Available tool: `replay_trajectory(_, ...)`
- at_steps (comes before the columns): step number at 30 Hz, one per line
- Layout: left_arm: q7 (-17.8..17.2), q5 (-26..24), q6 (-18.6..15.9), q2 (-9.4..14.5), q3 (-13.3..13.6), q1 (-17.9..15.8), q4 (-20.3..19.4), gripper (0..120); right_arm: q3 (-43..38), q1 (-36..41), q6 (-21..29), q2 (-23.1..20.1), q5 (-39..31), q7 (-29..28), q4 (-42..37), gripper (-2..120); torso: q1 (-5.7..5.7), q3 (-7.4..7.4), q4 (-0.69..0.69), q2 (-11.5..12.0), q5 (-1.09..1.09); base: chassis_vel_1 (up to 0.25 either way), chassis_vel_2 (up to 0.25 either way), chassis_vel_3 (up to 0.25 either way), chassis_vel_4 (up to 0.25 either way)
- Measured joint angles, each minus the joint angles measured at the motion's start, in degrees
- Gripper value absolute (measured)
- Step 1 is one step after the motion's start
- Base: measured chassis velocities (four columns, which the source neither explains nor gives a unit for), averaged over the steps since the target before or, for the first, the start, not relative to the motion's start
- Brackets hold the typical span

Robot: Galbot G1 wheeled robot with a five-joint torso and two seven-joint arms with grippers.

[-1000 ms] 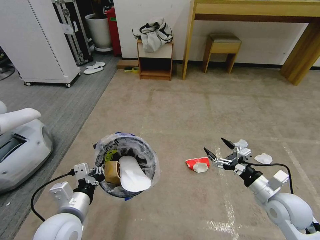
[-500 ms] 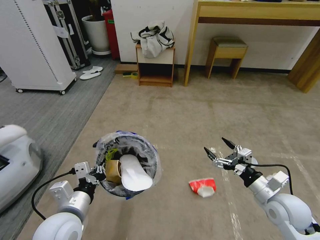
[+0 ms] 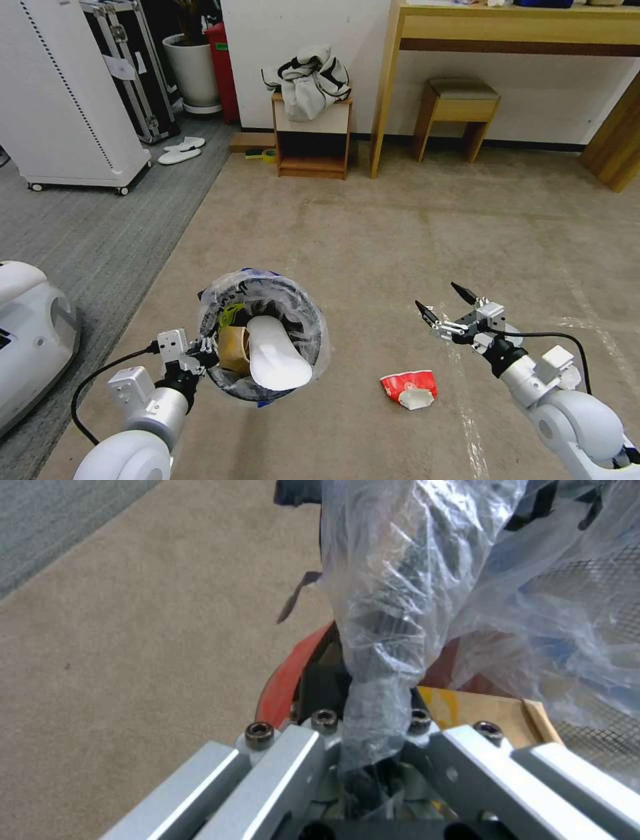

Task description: Pick up the trash bin and place the garbage on the floor into it.

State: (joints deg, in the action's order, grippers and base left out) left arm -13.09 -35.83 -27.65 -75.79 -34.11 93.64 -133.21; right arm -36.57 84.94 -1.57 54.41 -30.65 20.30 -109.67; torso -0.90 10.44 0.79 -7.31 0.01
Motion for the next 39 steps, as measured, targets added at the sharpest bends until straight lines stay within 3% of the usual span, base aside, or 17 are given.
replay_trajectory(13,0.4,0.3,0.0,1.1,-0.1,-0.7,0.7,1,2.4,-3.5,5.6,-6.3,2.3,-0.3,5.9,100,-0.01,0.01,-0.01,0.0,0.0,0.0,0.0,0.0,0.0)
replay_trajectory(20,0.2,-0.9,-0.3,2.0,-0.2,-2.0,1.7,1,7.7,-8.0,7.2,-11.0,1.1,-1.4,9.1,100,-0.01,0.01,-0.01,0.0,-0.01,0.0,0.0,0.0,0.0)
replay_trajectory(25,-0.1,-2.8,-0.7,3.8,-0.8,-3.5,2.6,1,15.8,-16.3,9.3,-14.4,-1.5,-2.0,14.2,100,-0.02,0.01,0.0,0.0,-0.02,0.0,0.0,0.0,0.0)
replay_trajectory(29,-0.3,-3.4,-0.8,4.4,-0.9,-4.0,3.0,1,19.4,-19.9,9.6,-14.7,-1.9,-2.0,16.8,100,-0.02,0.01,-0.01,0.0,-0.02,0.0,0.0,0.0,0.0)
replay_trajectory(31,-0.4,-3.9,-1.0,4.9,-1.2,-5.2,3.9,1,28.5,-28.2,12.6,-13.2,-3.9,-2.2,22.6,100,-0.02,0.02,-0.02,0.0,-0.01,0.0,0.0,0.0,0.0)
replay_trajectory(34,-0.5,-4.0,-1.0,5.0,-1.2,-6.1,4.6,1,34.5,-32.8,15.1,-12.9,-7.5,-3.4,24.7,100,-0.02,0.02,-0.01,0.0,-0.02,0.0,0.0,0.0,0.0)
replay_trajectory(39,-0.5,-4.3,-1.0,4.9,-1.3,-6.7,5.2,1,39.2,-36.4,17.4,-13.6,-9.8,-3.6,26.0,100,-0.02,0.02,-0.01,0.0,-0.02,0.0,0.0,0.0,0.0)
